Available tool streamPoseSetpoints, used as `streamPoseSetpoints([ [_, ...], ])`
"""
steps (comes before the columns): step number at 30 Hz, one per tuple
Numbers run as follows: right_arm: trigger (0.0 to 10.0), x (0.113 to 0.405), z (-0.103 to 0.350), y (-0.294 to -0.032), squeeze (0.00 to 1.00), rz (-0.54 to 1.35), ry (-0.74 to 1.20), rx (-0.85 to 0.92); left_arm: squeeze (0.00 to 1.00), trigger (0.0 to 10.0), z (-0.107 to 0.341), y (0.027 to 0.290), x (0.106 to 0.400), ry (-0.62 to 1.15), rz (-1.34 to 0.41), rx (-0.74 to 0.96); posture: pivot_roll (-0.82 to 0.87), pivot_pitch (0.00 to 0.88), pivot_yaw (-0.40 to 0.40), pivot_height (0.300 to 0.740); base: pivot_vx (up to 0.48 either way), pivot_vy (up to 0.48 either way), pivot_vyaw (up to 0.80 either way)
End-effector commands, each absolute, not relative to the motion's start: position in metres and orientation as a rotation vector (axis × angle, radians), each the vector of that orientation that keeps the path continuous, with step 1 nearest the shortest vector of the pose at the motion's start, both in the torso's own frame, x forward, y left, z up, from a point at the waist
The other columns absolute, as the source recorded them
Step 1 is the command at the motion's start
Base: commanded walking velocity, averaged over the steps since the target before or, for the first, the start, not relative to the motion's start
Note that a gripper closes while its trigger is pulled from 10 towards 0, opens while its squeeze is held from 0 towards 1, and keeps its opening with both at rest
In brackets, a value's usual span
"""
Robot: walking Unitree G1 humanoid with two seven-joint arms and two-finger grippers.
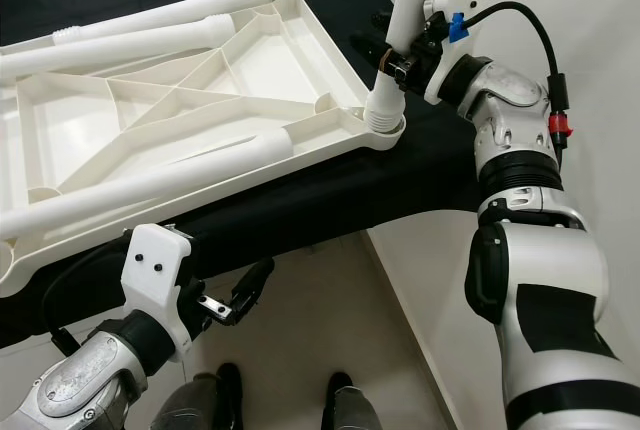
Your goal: Building children table
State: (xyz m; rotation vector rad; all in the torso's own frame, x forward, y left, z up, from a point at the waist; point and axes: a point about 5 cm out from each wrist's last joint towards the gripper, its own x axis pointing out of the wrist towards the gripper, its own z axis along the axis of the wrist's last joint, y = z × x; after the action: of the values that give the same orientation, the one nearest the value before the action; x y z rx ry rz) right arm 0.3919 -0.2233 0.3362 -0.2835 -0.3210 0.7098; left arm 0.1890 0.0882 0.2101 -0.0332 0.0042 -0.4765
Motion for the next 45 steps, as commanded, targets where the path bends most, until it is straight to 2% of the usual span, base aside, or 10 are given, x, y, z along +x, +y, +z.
streamPoseSetpoints([
  [1, 10.0, 0.392, 0.284, -0.241, 0.00, 0.674, -0.089, -0.259, 0.00, 10.0, 0.209, 0.088, 0.186, 0.020, -0.492, -0.031, 0.17, 0.411, 0.004, 0.740, 0.000, 0.000, 0.00],
  [6, 10.0, 0.391, 0.289, -0.249, 0.00, 0.643, -0.105, -0.242, 0.00, 10.0, 0.210, 0.089, 0.187, 0.020, -0.492, -0.025, 0.17, 0.420, 0.009, 0.740, 0.000, 0.000, 0.00],
  [12, 10.0, 0.387, 0.297, -0.251, 0.00, 0.703, -0.142, -0.191, 0.00, 10.0, 0.210, 0.090, 0.187, 0.019, -0.494, -0.023, 0.17, 0.424, 0.014, 0.740, 0.000, 0.000, 0.00],
  [26, 10.0, 0.382, 0.297, -0.262, 0.00, 0.714, -0.124, -0.198, 0.00, 10.0, 0.211, 0.091, 0.188, 0.023, -0.500, -0.019, 0.17, 0.423, 0.024, 0.740, 0.000, 0.000, 0.00],
  [33, 10.0, 0.382, 0.305, -0.249, 0.00, 0.815, -0.173, -0.185, 0.00, 10.0, 0.210, 0.090, 0.189, 0.024, -0.502, -0.019, 0.18, 0.418, 0.025, 0.740, 0.000, 0.000, 0.00],
  [45, 10.0, 0.384, 0.326, -0.235, 0.00, 0.863, -0.223, -0.200, 0.00, 10.0, 0.210, 0.091, 0.189, 0.021, -0.499, -0.020, 0.17, 0.413, 0.016, 0.740, 0.000, 0.000, 0.00],
])
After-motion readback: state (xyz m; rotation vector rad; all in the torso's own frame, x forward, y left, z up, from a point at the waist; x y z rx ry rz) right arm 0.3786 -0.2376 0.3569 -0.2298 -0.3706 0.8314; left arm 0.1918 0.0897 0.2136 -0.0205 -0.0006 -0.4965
